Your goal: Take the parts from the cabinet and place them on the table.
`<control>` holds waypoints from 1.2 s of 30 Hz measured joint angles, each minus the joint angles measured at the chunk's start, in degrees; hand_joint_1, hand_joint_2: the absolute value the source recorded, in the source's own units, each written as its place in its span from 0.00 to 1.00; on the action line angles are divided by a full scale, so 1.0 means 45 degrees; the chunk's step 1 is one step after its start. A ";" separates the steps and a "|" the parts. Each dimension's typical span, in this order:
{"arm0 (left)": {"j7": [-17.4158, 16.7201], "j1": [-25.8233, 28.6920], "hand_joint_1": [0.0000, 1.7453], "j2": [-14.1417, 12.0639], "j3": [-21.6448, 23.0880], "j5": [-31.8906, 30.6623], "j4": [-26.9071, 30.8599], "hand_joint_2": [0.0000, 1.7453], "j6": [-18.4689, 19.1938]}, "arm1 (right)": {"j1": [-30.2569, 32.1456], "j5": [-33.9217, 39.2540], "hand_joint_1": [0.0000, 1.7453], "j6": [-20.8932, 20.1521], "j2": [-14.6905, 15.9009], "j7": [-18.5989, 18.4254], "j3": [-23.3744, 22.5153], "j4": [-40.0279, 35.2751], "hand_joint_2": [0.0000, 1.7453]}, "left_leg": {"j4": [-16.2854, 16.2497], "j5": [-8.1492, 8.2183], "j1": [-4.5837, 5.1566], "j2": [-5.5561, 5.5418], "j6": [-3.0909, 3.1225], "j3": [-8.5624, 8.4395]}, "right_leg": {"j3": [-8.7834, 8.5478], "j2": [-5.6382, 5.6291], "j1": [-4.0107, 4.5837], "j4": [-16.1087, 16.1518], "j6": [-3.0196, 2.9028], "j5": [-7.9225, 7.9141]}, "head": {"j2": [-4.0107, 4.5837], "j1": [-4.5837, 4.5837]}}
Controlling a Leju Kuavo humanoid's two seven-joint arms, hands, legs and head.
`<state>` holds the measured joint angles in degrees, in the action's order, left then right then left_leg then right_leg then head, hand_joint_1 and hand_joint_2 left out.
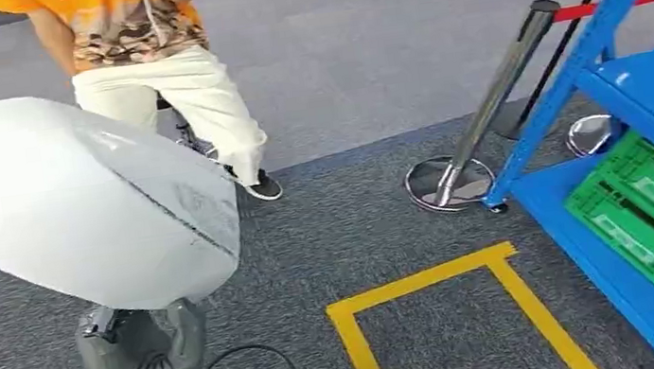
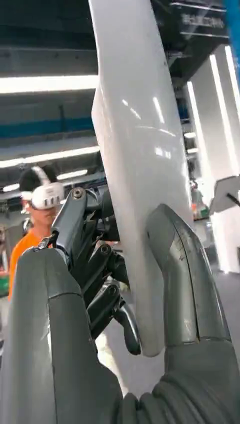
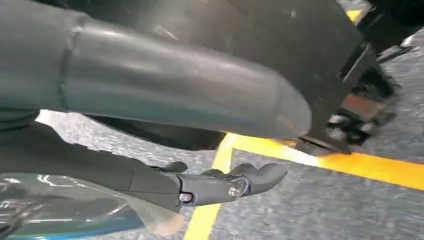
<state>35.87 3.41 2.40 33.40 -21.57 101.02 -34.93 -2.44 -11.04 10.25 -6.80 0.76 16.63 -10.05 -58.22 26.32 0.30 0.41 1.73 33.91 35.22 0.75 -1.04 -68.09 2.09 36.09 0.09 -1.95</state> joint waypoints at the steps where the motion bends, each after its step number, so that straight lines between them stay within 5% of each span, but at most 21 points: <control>1: -0.0005 -0.0002 1.00 -0.0005 0.0000 0.0005 -0.0005 1.00 0.0015 | 0.0015 0.0005 0.00 0.0000 0.0000 0.0000 0.0000 0.0000 0.00 | -0.0001 0.0009 0.0017 -0.0116 0.0030 -0.0001 | 0.0529 -0.0101 -0.0001 -0.0979 0.0004 0.0360 | 0.0000 0.0010; 3: -0.0058 -0.0001 1.00 -0.0010 -0.0005 0.0101 -0.0029 1.00 0.0072 | 0.0079 0.0015 0.00 0.0000 0.0000 0.0000 0.0000 0.0005 0.00 | -0.0013 0.0021 0.0047 -0.0428 0.0048 -0.0022 | 0.1109 -0.0138 0.0001 -0.1773 -0.0001 0.0296 | 0.0000 0.0010; 4: -0.0203 -0.0001 1.00 -0.0010 -0.0010 0.0256 -0.0044 1.00 0.0189 | 0.0099 0.0015 0.00 -0.0004 0.0020 0.0000 -0.0005 0.0005 0.00 | -0.0023 0.0021 0.0047 -0.0601 0.0046 -0.0033 | 0.0972 -0.0153 0.0002 -0.1292 -0.0017 -0.0152 | 0.0000 0.0010; 6: -0.0505 0.0003 1.00 -0.0010 -0.0039 0.0615 -0.0102 1.00 0.0432 | 0.0070 0.0010 0.00 -0.0004 0.0039 0.0010 -0.0015 0.0005 0.00 | -0.0069 0.0052 0.0021 -0.0911 0.0001 -0.0072 | 0.0066 -0.0380 -0.0023 0.0794 -0.0057 -0.1391 | 0.0000 0.0005; 7: -0.0525 0.0009 1.00 -0.0010 -0.0063 0.0768 -0.0126 1.00 0.0506 | 0.0046 0.0005 0.00 -0.0005 0.0039 0.0010 -0.0019 0.0005 0.00 | -0.0121 0.0089 0.0007 -0.1011 -0.0055 -0.0065 | -0.0300 -0.0823 -0.0066 0.1683 -0.0069 -0.1621 | 0.0000 0.0005; 8: -0.0525 0.0000 1.00 -0.0010 -0.0121 0.0950 -0.0150 1.00 0.0563 | 0.0044 0.0009 0.00 -0.0005 0.0039 0.0000 -0.0029 0.0005 0.00 | -0.0267 0.0133 0.0101 -0.1110 -0.0134 0.0038 | -0.0471 -0.1227 -0.0129 0.2000 -0.0062 -0.1455 | 0.0000 0.0019; 11: -0.0539 0.0073 1.00 -0.0020 -0.0365 0.1210 -0.0209 1.00 0.0680 | 0.0014 0.0010 0.00 -0.0005 0.0039 0.0000 -0.0058 0.0005 0.00 | -0.0160 -0.0003 -0.0033 -0.1450 -0.0346 0.0108 | -0.0548 -0.0912 -0.0017 0.1898 -0.0201 -0.1491 | 0.0000 0.0010; 12: -0.0539 0.0073 1.00 -0.0024 -0.0408 0.1253 -0.0233 1.00 0.0739 | 0.0006 0.0010 0.00 -0.0015 0.0039 0.0005 -0.0063 0.0005 0.00 | -0.0205 0.0030 -0.0027 -0.1577 -0.0390 0.0131 | -0.0599 -0.0757 -0.0115 0.2005 -0.0283 -0.1543 | 0.0000 0.0034; 14: -0.0534 0.0040 1.00 -0.0024 -0.0457 0.1345 -0.0248 1.00 0.0841 | -0.0028 0.0005 0.00 -0.0121 0.0053 0.0024 -0.0073 0.0005 0.00 | -0.0984 0.0578 0.0015 -0.0666 -0.0525 0.0442 | -0.0696 -0.0492 -0.0078 0.2048 -0.0387 -0.1526 | 0.0000 0.0146; 15: -0.0534 0.0020 1.00 -0.0005 -0.0461 0.1355 -0.0257 1.00 0.0869 | -0.0032 0.0005 0.00 -0.0165 0.0063 0.0024 -0.0078 0.0005 0.00 | -0.1935 0.1050 -0.0020 -0.0442 -0.0592 0.0870 | -0.0730 -0.0322 -0.0044 0.2047 -0.0440 -0.1497 | 0.0000 0.0126; 17: -0.0534 0.0038 1.00 -0.0010 -0.0505 0.1379 -0.0306 1.00 0.0904 | -0.0024 0.0005 0.00 -0.0204 0.0097 0.0015 -0.0087 0.0005 0.00 | -0.3792 0.1738 -0.0069 -0.0281 -0.0651 0.1771 | -0.0753 0.0020 -0.0010 0.2046 -0.0480 -0.1442 | 0.0000 0.0136; 18: -0.0534 0.0050 1.00 -0.0010 -0.0573 0.1379 -0.0340 1.00 0.0904 | -0.0027 0.0005 0.00 -0.0204 0.0116 0.0015 -0.0092 0.0005 0.00 | -0.3998 0.1665 -0.0082 -0.0261 -0.0661 0.1891 | -0.0763 0.0157 -0.0003 0.2046 -0.0480 -0.1431 | 0.0000 0.0131; 19: -0.0534 0.0055 1.00 -0.0010 -0.0612 0.1379 -0.0355 1.00 0.0908 | -0.0045 0.0005 0.00 -0.0194 0.0121 0.0019 -0.0097 0.0005 0.00 | -0.3697 0.1369 -0.0085 -0.0246 -0.0641 0.1756 | -0.0779 0.0282 0.0001 0.2046 -0.0484 -0.1404 | 0.0000 0.0136; 21: -0.0534 0.0053 1.00 -0.0010 -0.0661 0.1384 -0.0355 1.00 0.0904 | -0.0098 0.0005 0.00 -0.0194 0.0126 0.0019 -0.0102 0.0005 0.00 | -0.1691 0.0237 -0.0060 -0.0098 -0.0523 0.0747 | -0.0886 0.0523 0.0013 0.2047 -0.0466 -0.1340 | 0.0000 0.0131; 22: -0.0534 0.0050 1.00 -0.0005 -0.0666 0.1379 -0.0355 1.00 0.0904 | -0.0111 0.0005 0.00 -0.0194 0.0126 0.0019 -0.0102 0.0005 0.00 | -0.0649 -0.0167 0.0004 0.0298 -0.0417 0.0208 | -0.0940 0.0601 0.0014 0.2054 -0.0448 -0.1303 | 0.0000 0.0136; 23: -0.0539 0.0034 1.00 -0.0005 -0.0665 0.1384 -0.0359 1.00 0.0904 | -0.0120 0.0005 0.00 -0.0194 0.0126 0.0024 -0.0102 0.0005 0.00 | -0.0326 0.0081 0.0177 0.0764 -0.0364 0.0026 | -0.0945 0.0694 0.0086 0.2041 -0.0378 -0.1253 | 0.0000 0.0126; 27: -0.0529 0.0054 1.00 0.0000 -0.0714 0.1355 -0.0359 1.00 0.0860 | -0.0171 -0.0024 0.00 -0.0185 0.0131 0.0058 -0.0107 -0.0005 0.00 | -0.0031 0.0032 0.0211 0.0325 -0.0148 0.0040 | -0.1101 0.1149 0.0102 0.2155 -0.0136 -0.1191 | 0.0000 0.0131; 30: -0.0500 0.0023 1.00 0.0082 -0.0743 0.1317 -0.0359 1.00 0.0860 | -0.0210 -0.0087 0.00 -0.0194 0.0131 0.0015 -0.0107 -0.0019 0.00 | 0.0102 -0.0040 0.0058 0.0037 0.0053 -0.0099 | -0.0314 0.0064 0.0056 0.0611 -0.0073 -0.0284 | 0.0000 0.0044; 32: -0.0495 0.0037 1.00 0.0082 -0.0748 0.1287 -0.0379 1.00 0.0840 | -0.0193 -0.0146 0.00 -0.0209 0.0141 -0.0029 -0.0102 -0.0019 0.00 | 0.0094 -0.0014 0.0065 -0.0216 0.0091 -0.0103 | 0.0771 -0.0116 0.0052 -0.1391 -0.0033 0.0461 | 0.0000 0.0015; 34: -0.0495 0.0065 1.00 0.0083 -0.0763 0.1268 -0.0423 1.00 0.0831 | -0.0117 -0.0219 0.00 -0.0219 0.0155 -0.0053 -0.0102 -0.0015 0.00 | 0.0067 -0.0004 0.0060 -0.0565 0.0088 -0.0124 | 0.1101 -0.0132 0.0053 -0.1649 -0.0021 0.0108 | 0.0000 0.0020; 36: -0.0495 0.0067 1.00 0.0083 -0.0767 0.1190 -0.0437 1.00 0.0826 | -0.0143 -0.0223 0.00 -0.0219 0.0180 -0.0058 -0.0102 -0.0019 0.00 | -0.0010 0.0051 0.0017 -0.0916 0.0023 -0.0155 | 0.0374 -0.0229 0.0020 0.0186 -0.0019 -0.1136 | 0.0000 0.0015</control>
<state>33.64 3.71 2.78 29.94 -16.22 99.06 -31.21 -3.09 -12.04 9.27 -5.99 0.50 16.17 -10.14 -58.26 26.55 0.38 -3.71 1.83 33.21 36.90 -0.28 -0.95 -67.25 2.00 30.98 0.09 -1.88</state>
